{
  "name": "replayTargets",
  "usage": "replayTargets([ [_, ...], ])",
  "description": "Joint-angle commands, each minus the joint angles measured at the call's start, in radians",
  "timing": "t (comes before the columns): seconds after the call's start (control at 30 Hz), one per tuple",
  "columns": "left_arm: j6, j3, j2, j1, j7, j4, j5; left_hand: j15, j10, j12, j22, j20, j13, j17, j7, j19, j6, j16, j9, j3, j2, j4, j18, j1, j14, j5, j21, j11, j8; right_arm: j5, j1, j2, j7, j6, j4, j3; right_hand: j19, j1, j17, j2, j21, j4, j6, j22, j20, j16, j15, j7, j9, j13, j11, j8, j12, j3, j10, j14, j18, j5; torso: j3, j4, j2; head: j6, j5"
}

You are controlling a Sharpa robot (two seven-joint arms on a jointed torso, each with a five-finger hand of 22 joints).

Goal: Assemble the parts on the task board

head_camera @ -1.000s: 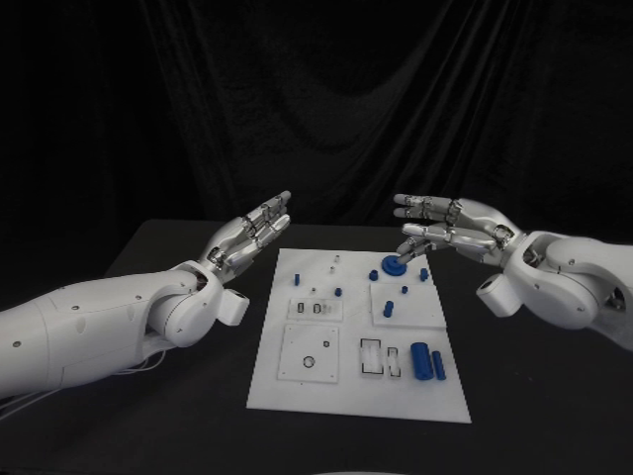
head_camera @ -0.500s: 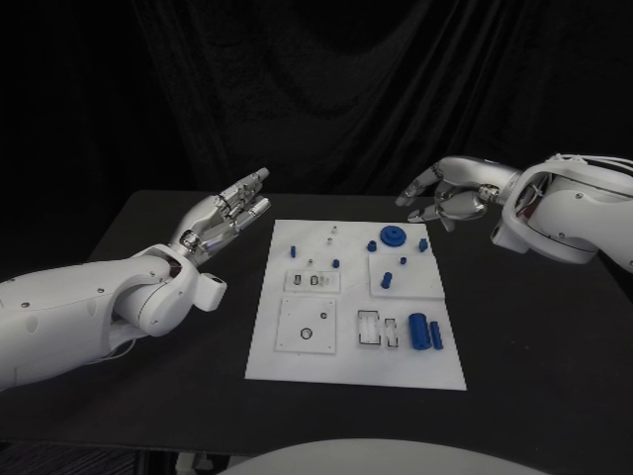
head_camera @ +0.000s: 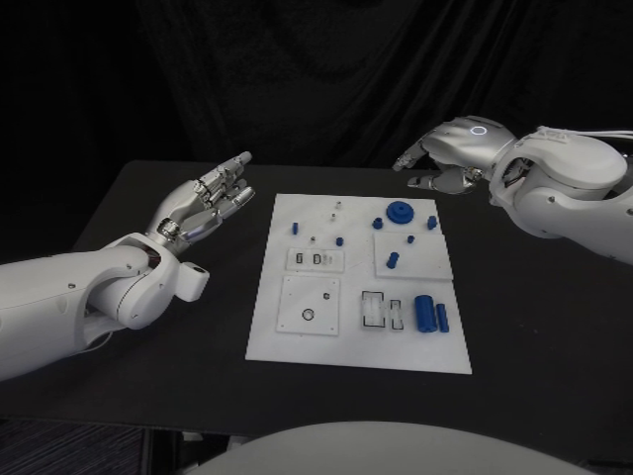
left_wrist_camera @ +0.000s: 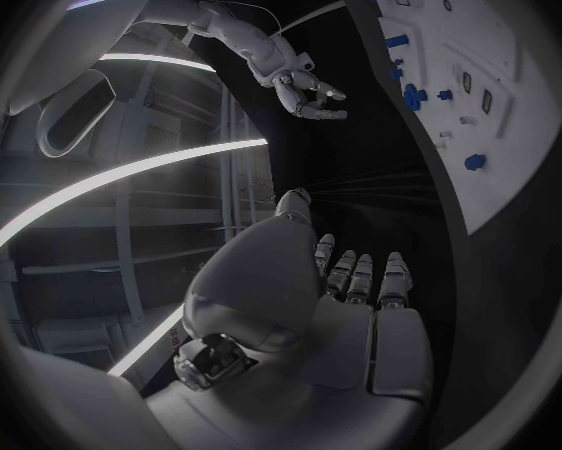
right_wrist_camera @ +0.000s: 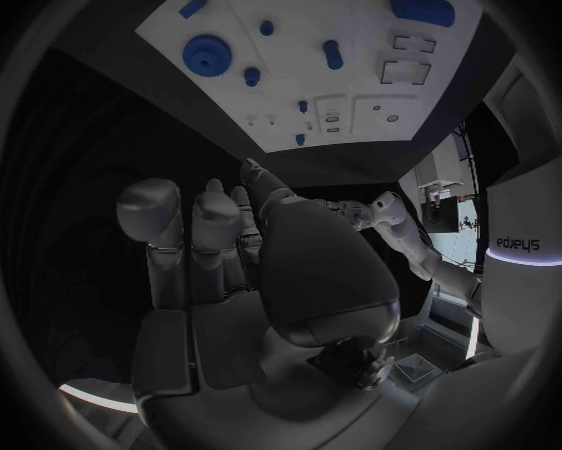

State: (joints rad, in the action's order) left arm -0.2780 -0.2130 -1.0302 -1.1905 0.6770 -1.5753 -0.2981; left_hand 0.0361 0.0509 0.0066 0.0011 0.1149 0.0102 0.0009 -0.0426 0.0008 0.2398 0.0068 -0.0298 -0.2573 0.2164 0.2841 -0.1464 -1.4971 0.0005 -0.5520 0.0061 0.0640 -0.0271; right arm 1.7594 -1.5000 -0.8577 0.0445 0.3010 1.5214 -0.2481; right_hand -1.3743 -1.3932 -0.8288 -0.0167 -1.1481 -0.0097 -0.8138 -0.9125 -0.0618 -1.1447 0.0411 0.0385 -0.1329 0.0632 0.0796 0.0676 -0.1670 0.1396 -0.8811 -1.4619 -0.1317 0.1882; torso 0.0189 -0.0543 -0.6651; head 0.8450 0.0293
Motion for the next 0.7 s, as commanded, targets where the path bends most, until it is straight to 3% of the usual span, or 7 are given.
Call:
replayTargets([
  [0.03,-0.019,0.001,-0.011,-0.003,0.2,-0.011,-0.027,0.007,-0.004,0.003,-0.001,0.005,0.0,-0.001,0.0,-0.001,0.007,-0.007,-0.001,0.007,0.003,0.0,-0.002,-0.012,0.0,-0.007,-0.006,0.002,-0.004,0.081,-0.002,0.009,0.053,0.006,-0.007,0.001,-0.022,0.018,-0.038,0.012,-0.051,0.01,0.014,-0.069,0.0,-0.03,0.001,-0.008,0.007,0.002,0.0,-0.004,0.015,0.002,-0.001,-0.017,0.022,-0.021,0.0034,-0.0117,-0.035,-0.007,-0.012],
  [0.3,-0.018,0.001,-0.028,-0.005,0.199,-0.025,-0.05,0.006,-0.005,0.003,-0.001,0.005,-0.001,-0.001,0.0,-0.001,0.007,-0.007,-0.001,0.008,0.002,0.0,-0.001,-0.014,0.0,-0.012,-0.006,0.001,-0.004,0.085,-0.001,0.03,0.046,-0.011,-0.026,0.001,-0.026,0.027,-0.047,0.019,-0.072,0.017,0.008,-0.097,0.003,-0.041,0.004,-0.009,0.009,0.004,-0.005,-0.002,0.021,0.004,-0.017,-0.017,0.025,-0.024,0.0059,-0.0189,-0.072,-0.034,-0.021],
  [0.4,-0.015,0.001,-0.028,-0.006,0.198,-0.025,-0.056,0.007,-0.006,0.003,-0.001,0.005,-0.001,-0.001,0.0,-0.001,0.006,-0.007,-0.001,0.008,0.002,0.0,-0.001,-0.015,0.0,-0.013,-0.006,0.001,-0.003,0.08,0.0,0.036,0.04,-0.022,-0.031,0.001,-0.028,0.028,-0.053,0.02,-0.077,0.017,0.008,-0.103,0.003,-0.046,0.004,-0.007,0.009,0.004,-0.005,-0.002,0.021,0.004,-0.019,-0.018,0.025,-0.025,0.0095,-0.0274,-0.094,-0.053,-0.03],
  [0.7,-0.019,0.001,-0.036,-0.007,0.207,-0.036,-0.061,0.005,-0.008,0.002,-0.001,0.005,-0.001,-0.001,0.0,-0.001,0.007,-0.007,-0.001,0.009,0.0,0.001,-0.002,-0.017,0.0,-0.014,-0.006,0.0,-0.003,0.047,0.003,0.046,0.024,-0.073,-0.035,0.001,-0.025,0.035,-0.068,0.026,-0.093,0.026,-0.004,-0.124,-0.001,-0.061,-0.001,0.007,0.009,0.006,0.003,0.0,0.024,0.008,-0.048,-0.018,0.027,-0.041,0.0103,-0.0328,-0.13,-0.089,-0.039],
])
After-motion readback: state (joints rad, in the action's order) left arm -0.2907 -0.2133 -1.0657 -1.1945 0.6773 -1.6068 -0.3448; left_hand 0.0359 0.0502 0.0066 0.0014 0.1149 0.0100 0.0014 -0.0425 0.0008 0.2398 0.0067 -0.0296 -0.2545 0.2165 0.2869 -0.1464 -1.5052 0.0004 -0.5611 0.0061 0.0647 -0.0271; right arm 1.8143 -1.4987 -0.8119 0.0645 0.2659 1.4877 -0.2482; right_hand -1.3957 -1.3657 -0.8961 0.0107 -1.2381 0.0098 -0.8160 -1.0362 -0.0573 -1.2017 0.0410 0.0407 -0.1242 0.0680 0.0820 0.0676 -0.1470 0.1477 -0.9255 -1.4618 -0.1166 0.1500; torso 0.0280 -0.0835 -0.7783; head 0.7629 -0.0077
